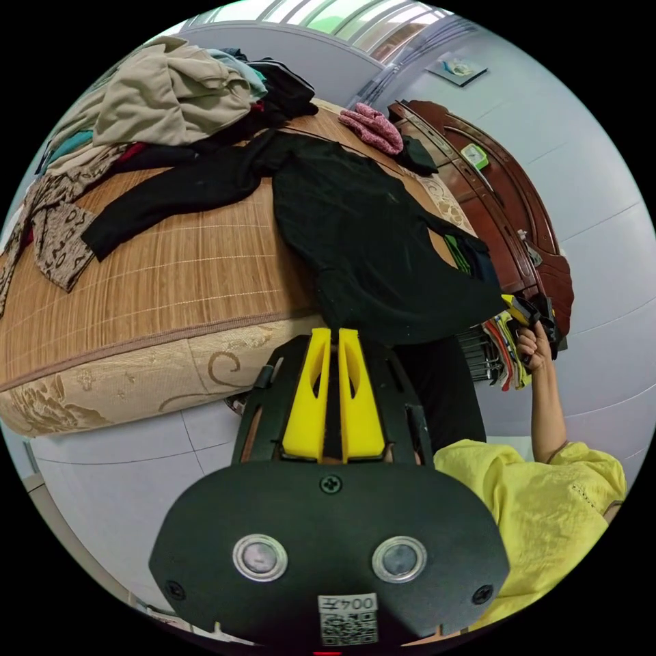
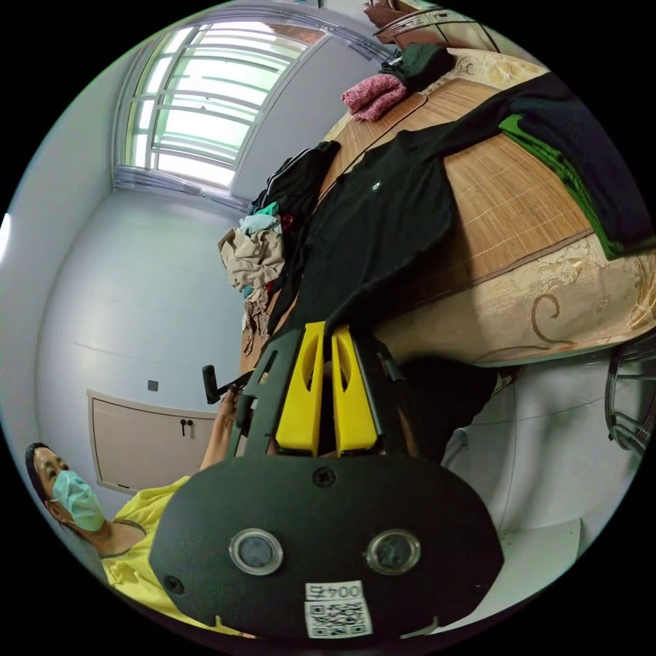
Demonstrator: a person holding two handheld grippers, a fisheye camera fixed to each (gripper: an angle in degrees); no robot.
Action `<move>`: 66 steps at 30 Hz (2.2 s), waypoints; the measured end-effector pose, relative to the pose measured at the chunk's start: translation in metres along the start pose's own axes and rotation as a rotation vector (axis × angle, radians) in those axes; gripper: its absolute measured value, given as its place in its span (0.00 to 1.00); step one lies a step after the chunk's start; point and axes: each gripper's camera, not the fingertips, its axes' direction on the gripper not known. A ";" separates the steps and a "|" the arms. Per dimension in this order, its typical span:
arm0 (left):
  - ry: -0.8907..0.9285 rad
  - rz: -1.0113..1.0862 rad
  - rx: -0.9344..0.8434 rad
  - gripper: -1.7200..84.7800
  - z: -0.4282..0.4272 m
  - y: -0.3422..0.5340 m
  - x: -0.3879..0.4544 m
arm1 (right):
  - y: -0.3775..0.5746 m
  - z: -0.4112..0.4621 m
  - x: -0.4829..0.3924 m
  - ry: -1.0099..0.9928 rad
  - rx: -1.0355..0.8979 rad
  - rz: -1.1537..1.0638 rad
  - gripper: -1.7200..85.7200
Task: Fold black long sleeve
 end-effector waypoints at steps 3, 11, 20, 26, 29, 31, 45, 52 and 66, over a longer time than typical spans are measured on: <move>0.004 -0.016 0.005 0.04 -0.011 0.006 -0.017 | 0.010 0.012 -0.013 -0.017 -0.018 -0.021 0.02; 0.005 0.009 -0.029 0.04 -0.028 0.037 -0.036 | 0.056 0.037 -0.037 0.030 -0.094 -0.068 0.02; 0.068 0.068 -0.090 0.04 -0.029 0.115 -0.010 | 0.131 0.029 -0.001 0.086 -0.063 0.102 0.02; 0.060 0.089 -0.183 0.04 -0.020 0.152 -0.003 | 0.179 0.048 0.031 0.118 -0.065 0.253 0.03; 0.121 0.046 -0.212 0.04 -0.012 0.155 -0.018 | 0.189 0.069 0.046 0.080 -0.076 0.317 0.04; 0.159 0.006 -0.225 0.04 -0.012 0.154 -0.032 | 0.191 0.083 0.051 0.087 -0.116 0.349 0.05; -0.083 0.094 0.013 0.05 -0.050 0.066 -0.057 | 0.095 0.203 -0.039 0.541 -0.147 -0.090 0.08; -0.216 0.265 0.017 0.09 -0.003 -0.047 -0.024 | 0.022 0.332 -0.082 0.623 -0.162 -0.277 0.08; -0.333 -0.297 0.158 0.16 -0.073 -0.090 -0.231 | 0.018 0.461 -0.073 0.829 -0.194 -0.225 0.06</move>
